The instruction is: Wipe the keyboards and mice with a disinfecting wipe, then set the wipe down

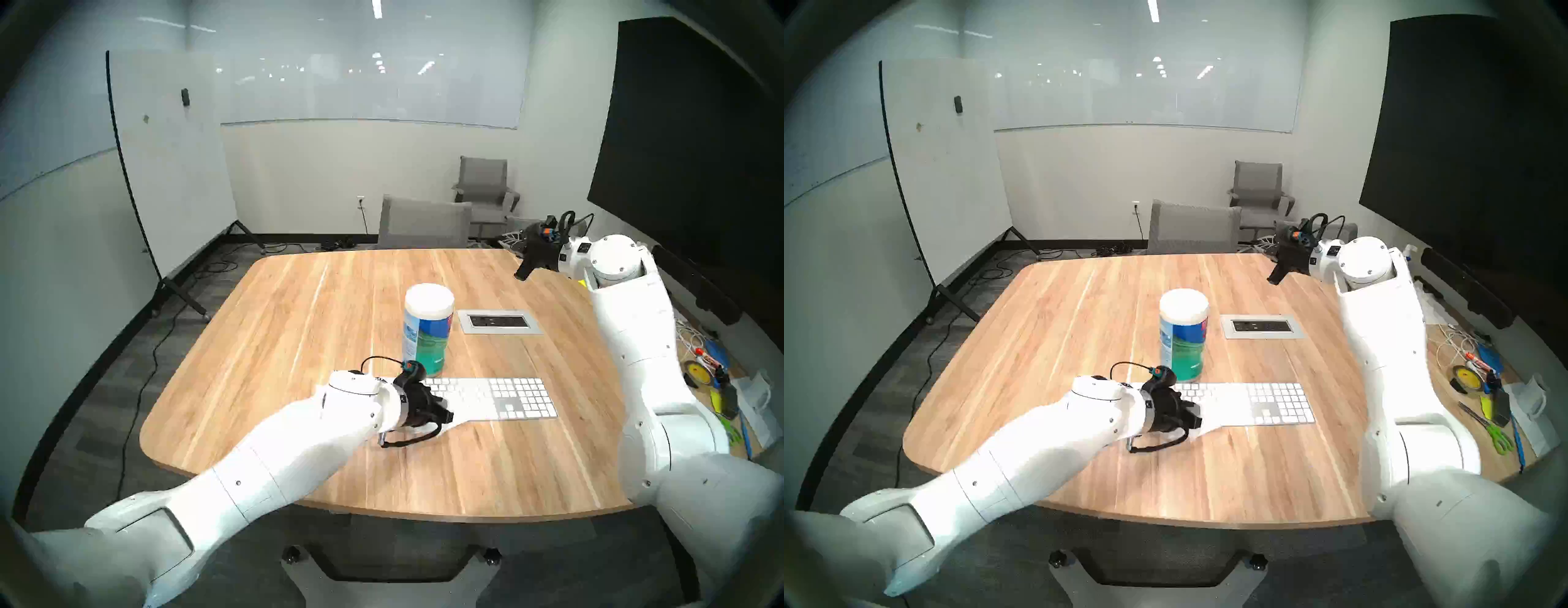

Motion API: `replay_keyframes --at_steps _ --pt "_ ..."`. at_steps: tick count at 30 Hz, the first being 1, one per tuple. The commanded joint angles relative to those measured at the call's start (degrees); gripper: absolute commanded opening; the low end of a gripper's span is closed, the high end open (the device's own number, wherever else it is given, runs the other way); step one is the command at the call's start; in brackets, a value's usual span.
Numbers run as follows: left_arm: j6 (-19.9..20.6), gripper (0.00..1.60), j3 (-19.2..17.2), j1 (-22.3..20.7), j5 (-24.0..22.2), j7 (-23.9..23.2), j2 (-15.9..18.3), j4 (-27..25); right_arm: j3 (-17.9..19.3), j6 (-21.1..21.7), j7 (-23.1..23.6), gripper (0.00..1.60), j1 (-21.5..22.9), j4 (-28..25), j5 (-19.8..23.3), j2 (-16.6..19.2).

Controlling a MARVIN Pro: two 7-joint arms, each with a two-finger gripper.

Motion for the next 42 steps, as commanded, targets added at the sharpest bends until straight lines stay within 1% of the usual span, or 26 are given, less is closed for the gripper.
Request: replay_keyframes --at_steps 1,3,6,9,11,14,15,17,18,20,22,25,27,29,30,32,33,35,36,37,38,39,42 --pt "1.83 0.0 -0.6 -0.45 -0.21 3.0 -0.87 -0.67 0.14 0.19 -0.06 0.0 1.53 -1.05 0.19 -0.15" --pt "1.19 0.0 -0.56 -1.45 0.04 2.12 -1.1 1.6 0.14 0.18 -0.07 0.0 1.53 -1.05 0.19 -0.15" --pt "-0.88 0.0 -0.2 -2.27 0.91 -0.44 -0.11 5.78 0.14 0.15 -0.08 0.0 1.53 -1.03 0.19 -0.15" --pt "-2.26 0.0 0.03 -2.91 1.4 -2.3 0.19 8.44 0.14 0.13 -0.08 0.0 1.53 -1.02 0.19 -0.15" --pt "-3.4 0.0 0.52 -4.09 2.17 -4.77 0.04 11.31 0.14 0.12 -0.08 0.0 1.53 -1.02 0.19 -0.15" --pt "-4.34 0.0 1.08 -5.23 2.79 -6.98 -0.38 13.8 0.14 0.13 -0.08 0.0 1.53 -1.02 0.19 -0.15" --pt "-4.32 0.0 1.04 -5.03 2.9 -6.85 -0.02 13.16 0.14 0.13 -0.08 0.0 1.53 -1.02 0.19 -0.15" --pt "-5.05 0.0 1.6 -6.45 3.35 -8.81 -0.76 16.04 0.14 0.12 -0.08 0.0 1.53 -1.02 0.19 -0.15" --pt "-4.97 0.0 1.42 -6.22 3.38 -8.49 -0.19 15.07 0.14 0.12 -0.09 0.0 1.53 -1.02 0.19 -0.15" --pt "-5.63 0.0 2.29 -7.89 4.13 -10.67 -0.67 17.67 0.14 0.13 -0.08 0.0 1.53 -1.02 0.19 -0.15" --pt "-5.47 0.0 2.24 -8.56 4.09 -11.77 -0.05 17.33 0.14 0.14 -0.08 0.0 1.53 -1.03 0.19 -0.15" --pt "-4.36 0.0 2.34 -9.06 4.06 -13.02 1.47 15.43 0.14 0.15 -0.08 0.0 1.53 -1.03 0.19 -0.15" --pt "-3.94 0.0 2.36 -8.96 4.33 -13.77 3.42 13.23 0.14 0.13 -0.08 0.0 1.53 -1.02 0.19 -0.15" --pt "-3.97 0.0 1.46 -8.7 3.99 -14.35 5.46 11.26 0.14 0.08 -0.1 0.0 1.52 -1.0 0.19 -0.14" --pt "-3.25 0.0 0.75 -8.86 4.77 -15.21 5.71 11.11 0.14 0.06 -0.11 0.0 1.52 -0.99 0.19 -0.14" --pt "-2.59 0.0 0.89 -9.18 4.03 -15.91 8.18 9.06 0.14 0.04 -0.11 0.0 1.51 -0.98 0.19 -0.14" --pt "-1.7 0.0 -0.42 -8.89 4.97 -16.55 7.65 9.32 0.14 0.04 -0.12 0.0 1.51 -0.98 0.19 -0.14" --pt "-0.68 0.0 -1.18 -8.66 5.05 -17.38 8.75 8.21 0.15 0.03 -0.12 0.0 1.51 -0.98 0.19 -0.14" --pt "-0.3 0.0 -0.44 -8.95 4.56 -18.09 10.31 7.01 0.15 0.04 -0.11 0.0 1.51 -0.98 0.19 -0.14" --pt "0.27 0.0 -1.1 -8.64 4.95 -18.49 10.37 6.73 0.15 0.05 -0.11 0.0 1.52 -0.99 0.19 -0.14" --pt "0.49 0.0 -0.29 -8.93 4.49 -19.04 11.77 5.68 0.15 0.07 -0.1 0.0 1.52 -0.99 0.19 -0.14" --pt "0.87 0.0 -0.72 -8.74 4.77 -19.39 11.78 5.58 0.15 0.08 -0.1 0.0 1.52 -1.0 0.19 -0.14" --pt "1.37 0.0 -0.42 -9.0 4.87 -20.93 12.68 5.25 0.15 0.13 -0.08 0.0 1.53 -1.02 0.19 -0.15"
